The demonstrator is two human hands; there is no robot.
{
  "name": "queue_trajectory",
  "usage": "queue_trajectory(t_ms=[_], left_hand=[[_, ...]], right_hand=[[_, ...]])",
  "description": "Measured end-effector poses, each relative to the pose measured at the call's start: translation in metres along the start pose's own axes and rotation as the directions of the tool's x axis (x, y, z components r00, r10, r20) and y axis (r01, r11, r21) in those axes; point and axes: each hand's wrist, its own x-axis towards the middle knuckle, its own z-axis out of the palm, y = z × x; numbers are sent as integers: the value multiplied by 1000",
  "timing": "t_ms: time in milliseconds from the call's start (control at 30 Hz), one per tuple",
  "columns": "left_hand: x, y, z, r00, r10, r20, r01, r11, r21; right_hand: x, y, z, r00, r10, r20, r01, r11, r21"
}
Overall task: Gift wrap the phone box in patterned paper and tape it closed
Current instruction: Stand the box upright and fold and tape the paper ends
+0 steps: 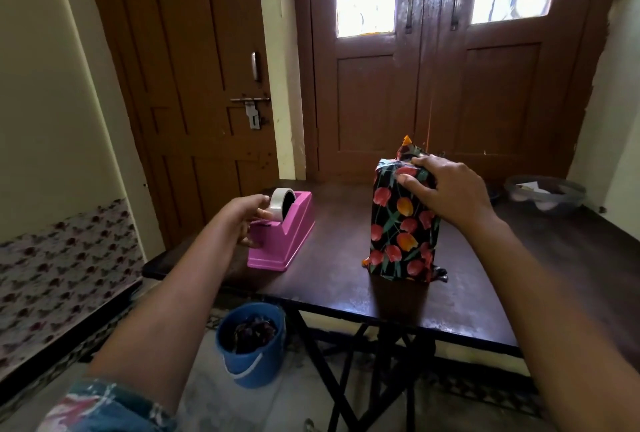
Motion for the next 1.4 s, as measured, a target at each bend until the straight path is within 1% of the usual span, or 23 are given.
queue_trajectory(t_ms=[100,200,267,300,400,533,633,833,967,1000,1067,1100,1133,1167,1200,1267,1300,1333,1400], left_hand=[[2,-3,-1,999,40,-12,-41,988,-147],[7,-16,0,990,105,-95,-125,962,-241],[10,-28,0,976,152,-155,-196,921,-336],[11,-33,0,971,152,-183,-211,905,-369],[15,-48,0,965,149,-218,-227,888,-401],[18,-69,7,975,123,-187,-194,880,-434],[18,-79,11,975,124,-186,-194,884,-426],[21,-81,8,958,196,-209,-249,930,-271],[25,-77,5,927,268,-262,-294,953,-66],[25,-77,2,914,296,-277,-298,954,34],[20,-80,-5,895,311,-321,-246,942,227],[18,-83,-9,900,294,-321,-228,947,229],[14,-87,-12,916,277,-291,-232,956,179],[11,-86,-15,922,283,-264,-266,959,99],[5,-83,-17,918,318,-235,-313,948,61],[-6,-64,-17,894,423,-147,-419,906,62],[-13,-52,-14,879,466,-99,-463,885,49],[-20,-38,-9,868,494,-52,-494,869,19],[-28,-8,8,850,526,26,-525,850,-46]], right_hand=[[0,1,1,1000,5,-13,-5,1000,0],[-1,0,2,1000,8,-22,-8,1000,10],[0,0,3,1000,14,-27,-14,1000,17],[1,0,3,1000,19,-24,-18,1000,16],[2,0,4,1000,30,-7,-30,999,11],[2,1,3,999,35,-17,-35,999,5],[4,2,2,999,41,1,-41,999,-5],[6,4,2,1000,30,2,-30,1000,-9],[7,6,2,999,43,22,-43,999,1],[7,6,1,998,44,36,-44,999,-5],[9,7,1,998,42,51,-42,999,-3],[10,8,0,998,37,60,-37,999,2],[10,9,-1,996,29,80,-31,999,17],[13,10,-2,994,21,112,-26,999,42],[15,11,-5,987,27,156,-40,995,86],[21,12,-15,970,47,238,-98,973,208],[23,11,-19,967,47,252,-113,960,254],[25,11,-22,968,58,244,-122,959,255],[26,13,-24,968,103,230,-150,969,194]])
